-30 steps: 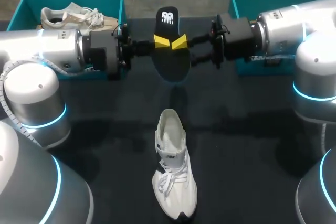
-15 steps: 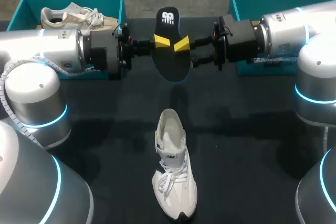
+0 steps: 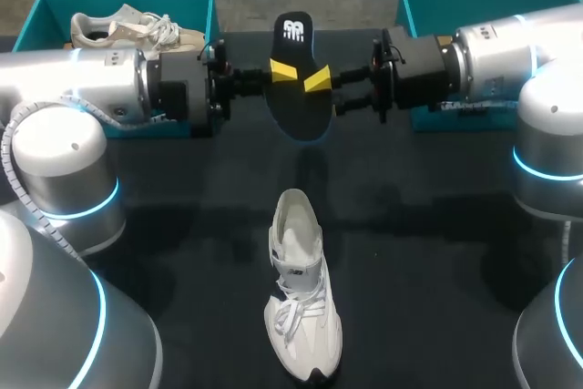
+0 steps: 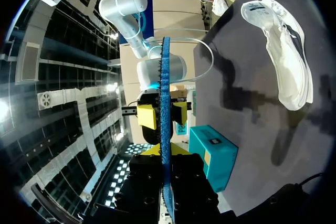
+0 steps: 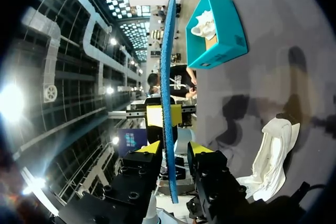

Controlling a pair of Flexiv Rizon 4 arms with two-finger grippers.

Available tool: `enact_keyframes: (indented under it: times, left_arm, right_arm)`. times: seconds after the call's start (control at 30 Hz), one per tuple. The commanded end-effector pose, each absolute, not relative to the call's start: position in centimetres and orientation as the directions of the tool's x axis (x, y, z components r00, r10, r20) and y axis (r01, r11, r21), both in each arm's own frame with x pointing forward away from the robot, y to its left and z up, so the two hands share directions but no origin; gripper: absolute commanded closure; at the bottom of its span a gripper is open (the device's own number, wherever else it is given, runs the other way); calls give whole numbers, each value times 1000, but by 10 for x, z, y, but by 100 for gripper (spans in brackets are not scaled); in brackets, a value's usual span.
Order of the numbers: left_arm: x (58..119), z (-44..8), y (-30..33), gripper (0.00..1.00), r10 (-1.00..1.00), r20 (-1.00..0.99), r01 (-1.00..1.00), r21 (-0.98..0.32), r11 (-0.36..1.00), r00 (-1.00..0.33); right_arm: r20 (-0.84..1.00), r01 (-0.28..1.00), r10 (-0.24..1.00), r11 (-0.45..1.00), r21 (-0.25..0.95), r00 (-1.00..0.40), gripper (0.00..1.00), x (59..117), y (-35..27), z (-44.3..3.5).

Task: Take the shoe out of the shoebox, open the shoe tongue, remove and reinsert the insole, then place the shoe into the shoebox

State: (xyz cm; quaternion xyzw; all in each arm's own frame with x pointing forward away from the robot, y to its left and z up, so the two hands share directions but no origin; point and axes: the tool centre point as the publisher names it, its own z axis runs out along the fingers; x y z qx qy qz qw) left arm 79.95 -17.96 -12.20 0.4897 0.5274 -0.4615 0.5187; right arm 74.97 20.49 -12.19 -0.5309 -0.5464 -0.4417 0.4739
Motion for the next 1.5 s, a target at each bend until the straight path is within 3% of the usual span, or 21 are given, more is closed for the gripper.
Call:
enact_keyframes:
  times: [0.03,0.8,0.9,0.97,1.37,1.4,1.43,1.47,1.5]
  left_arm:
    - [801,-123,-183,100,39,-999,995,21,93,17]
    - [798,-126,-186,100,47,-999,996,18,88,14]
    - [798,-127,-186,100,48,-999,996,19,88,15]
    - [798,-127,-186,100,48,-999,996,20,89,15]
    - [799,-127,-187,100,52,-999,996,17,91,12]
    - [799,-127,-187,67,53,-999,996,16,90,11]
    - [799,-127,-187,7,53,-999,996,12,87,7]
    - [798,-127,-186,0,53,-999,996,11,86,7]
    - [798,-126,-185,0,53,-999,996,12,85,8]
  right_arm:
    - [987,999,162,48,-21,13,69,750,205,-123]
    - [986,998,167,58,-18,8,79,751,207,-124]
    - [986,998,165,58,-18,8,84,751,207,-124]
    - [986,998,165,58,-18,8,100,750,207,-124]
    - [986,998,165,60,-11,1,100,750,206,-124]
    - [986,998,164,60,-9,-1,100,750,206,-124]
    - [986,998,164,60,-7,-3,100,750,206,-124]
    - [986,998,164,58,-2,-8,100,750,205,-124]
    - [986,998,164,58,2,-12,100,750,205,-124]
